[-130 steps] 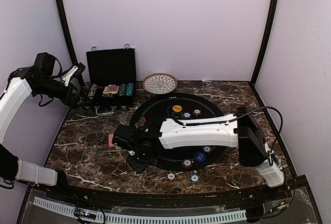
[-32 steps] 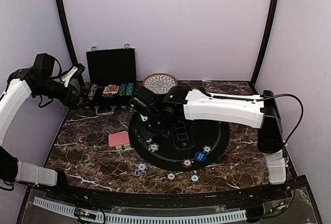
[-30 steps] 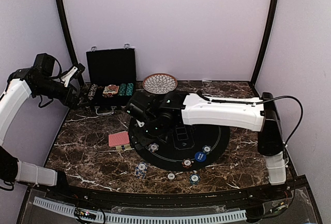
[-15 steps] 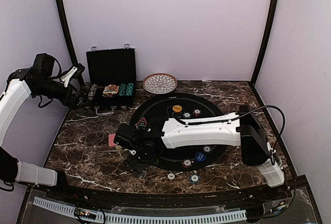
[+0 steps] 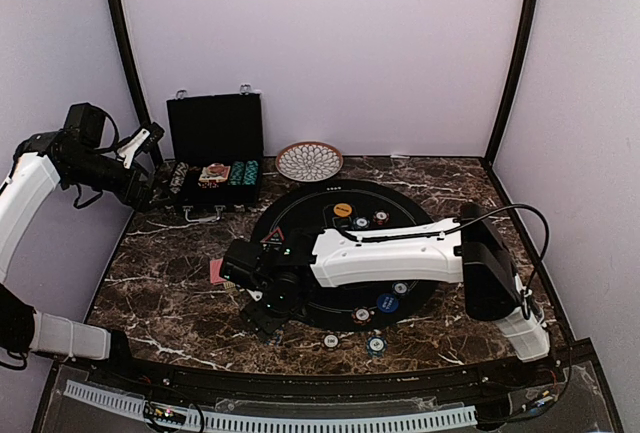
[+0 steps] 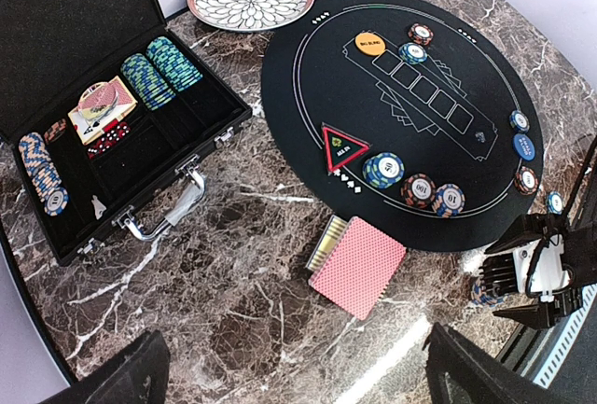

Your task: Distribute texas hold em gaming equipment

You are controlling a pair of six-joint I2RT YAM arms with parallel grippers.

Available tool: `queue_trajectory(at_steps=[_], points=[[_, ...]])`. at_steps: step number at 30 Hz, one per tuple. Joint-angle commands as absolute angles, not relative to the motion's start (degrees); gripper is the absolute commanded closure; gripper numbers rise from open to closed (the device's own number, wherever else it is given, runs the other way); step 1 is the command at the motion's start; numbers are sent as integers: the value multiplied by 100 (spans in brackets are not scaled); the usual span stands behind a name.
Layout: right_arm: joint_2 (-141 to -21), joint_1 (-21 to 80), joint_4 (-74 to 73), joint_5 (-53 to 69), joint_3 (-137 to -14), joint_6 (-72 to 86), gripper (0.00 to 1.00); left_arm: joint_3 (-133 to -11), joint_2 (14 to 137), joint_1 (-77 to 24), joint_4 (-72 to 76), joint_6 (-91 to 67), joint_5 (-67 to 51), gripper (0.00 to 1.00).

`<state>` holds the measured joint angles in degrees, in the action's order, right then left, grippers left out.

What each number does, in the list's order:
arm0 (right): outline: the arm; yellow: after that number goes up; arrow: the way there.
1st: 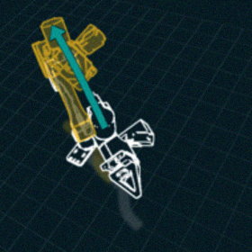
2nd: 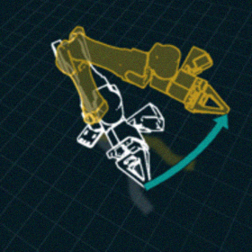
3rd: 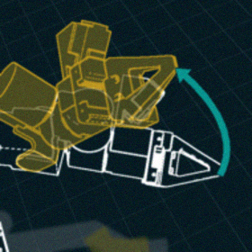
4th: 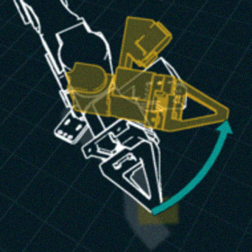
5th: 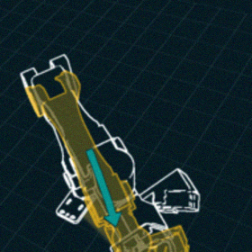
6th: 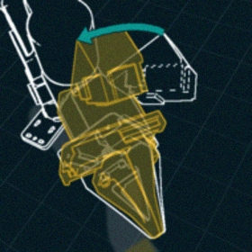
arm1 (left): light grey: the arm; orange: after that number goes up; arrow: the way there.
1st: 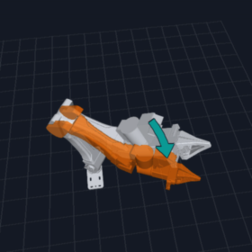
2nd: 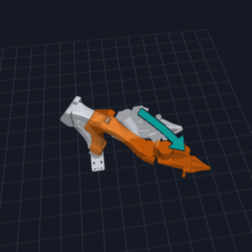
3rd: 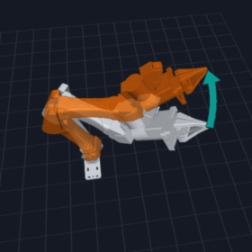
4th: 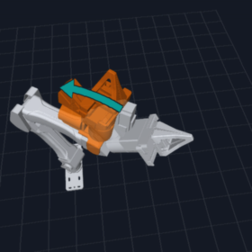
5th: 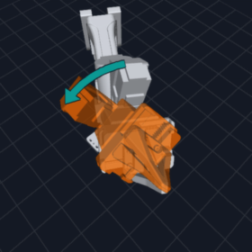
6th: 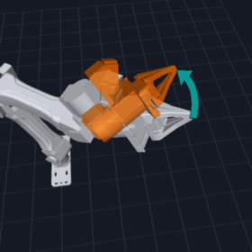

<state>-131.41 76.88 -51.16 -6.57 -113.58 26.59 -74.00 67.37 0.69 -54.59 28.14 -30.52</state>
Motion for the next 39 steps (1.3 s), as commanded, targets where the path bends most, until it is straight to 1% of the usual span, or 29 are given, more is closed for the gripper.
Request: queue_trajectory(at_steps=[1,21,31,33,37,39], points=[[-13275,7664,-5080,-606,-11404,2621,26,-7520,6618,44,-5607,2909,-3119,1],[-13330,7638,-4935,-417,-11252,2588,35,-7494,6619,44,-5583,2900,-3068,1],[-13342,7638,-4948,-455,-11270,2597,50,-7471,6625,44,-5565,2909,-3045,1],[-13329,7636,-4946,-457,-11259,2590,52,-7471,6627,44,-5559,2909,-3048,1],[-13261,7637,-4947,-448,-11268,2584,52,-7462,6627,44,-5563,2916,-3048,1],[-13238,7638,-4963,-448,-11295,2564,50,-7462,6628,44,-5563,2918,-3039,1]])
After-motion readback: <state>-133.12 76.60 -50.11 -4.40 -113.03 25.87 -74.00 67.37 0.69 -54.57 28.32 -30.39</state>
